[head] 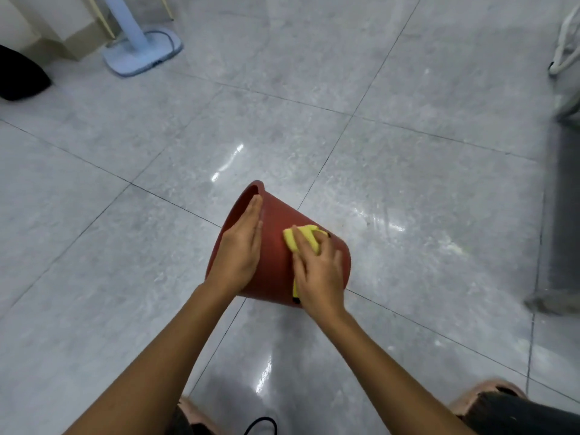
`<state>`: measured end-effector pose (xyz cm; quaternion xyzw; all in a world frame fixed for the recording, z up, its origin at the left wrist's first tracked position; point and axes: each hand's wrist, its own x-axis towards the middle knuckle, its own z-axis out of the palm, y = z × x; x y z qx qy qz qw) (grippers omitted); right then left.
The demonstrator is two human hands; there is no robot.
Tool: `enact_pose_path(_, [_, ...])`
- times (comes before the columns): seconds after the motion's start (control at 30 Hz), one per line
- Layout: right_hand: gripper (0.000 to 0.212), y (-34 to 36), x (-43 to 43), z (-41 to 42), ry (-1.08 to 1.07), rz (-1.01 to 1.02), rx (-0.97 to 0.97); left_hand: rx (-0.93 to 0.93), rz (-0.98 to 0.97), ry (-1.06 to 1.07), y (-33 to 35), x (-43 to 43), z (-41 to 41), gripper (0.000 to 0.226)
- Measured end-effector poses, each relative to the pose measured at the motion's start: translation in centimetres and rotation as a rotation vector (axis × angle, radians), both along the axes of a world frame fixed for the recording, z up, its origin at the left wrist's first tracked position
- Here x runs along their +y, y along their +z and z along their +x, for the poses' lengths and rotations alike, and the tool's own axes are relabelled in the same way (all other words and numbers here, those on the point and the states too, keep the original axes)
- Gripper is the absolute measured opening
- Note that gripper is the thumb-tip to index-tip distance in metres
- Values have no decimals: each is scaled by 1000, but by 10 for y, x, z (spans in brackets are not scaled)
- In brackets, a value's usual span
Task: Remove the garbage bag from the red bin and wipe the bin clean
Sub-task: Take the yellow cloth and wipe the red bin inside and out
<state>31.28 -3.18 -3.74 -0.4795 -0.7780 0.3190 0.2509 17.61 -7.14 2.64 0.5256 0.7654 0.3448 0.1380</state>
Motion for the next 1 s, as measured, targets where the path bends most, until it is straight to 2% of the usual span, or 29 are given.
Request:
enact_pose_path(0.1, [46,9,7,-19,25,62,-35,-59,-53,46,1,9,-4,50])
enact_pose_path(0.2, [43,14,47,-37,-89,-122,-115,-53,-118,-7,2,12,-6,50])
enact_pose_path(0.27, [41,18,67,-44,-114,-260,-100,-86,-111,-31,2,15,-5,49])
enact_pose_path(0.3, [40,19,68,-47,-103,-257,-58,-109,-102,-34,1,17,-5,49])
enact_pose_path(0.4, [40,12,51,-43,-68,-51,83,-134,-92,-79,-1,23,-3,48])
enact_pose_path(0.47, [40,-6,45,-32,-151,-8,67,-179,-87,-64,-5,23,-7,46])
enact_pose_path(0.5, [39,-19,46,-23,-223,-44,20,-205,-84,-37,-6,22,-9,45])
enact_pose_path(0.57, [37,-41,56,-3,-349,-257,-96,-226,-81,-3,-8,19,-14,45])
enact_pose_path(0.67, [39,-43,80,8,-403,-559,-173,-194,-88,2,-8,18,-13,45])
enact_pose_path(0.73, [41,-26,90,-9,-307,-537,-139,-166,-112,-2,-6,23,-10,45])
enact_pose_path(0.87, [41,11,78,-48,-72,-275,105,-128,-122,-51,-2,28,-2,47])
enact_pose_path(0.93, [40,9,70,-45,-61,-188,152,-136,-123,-63,-2,26,-2,47])
enact_pose_path(1.0, [39,-7,74,-28,-158,-273,139,-144,-139,-47,-2,24,-2,45])
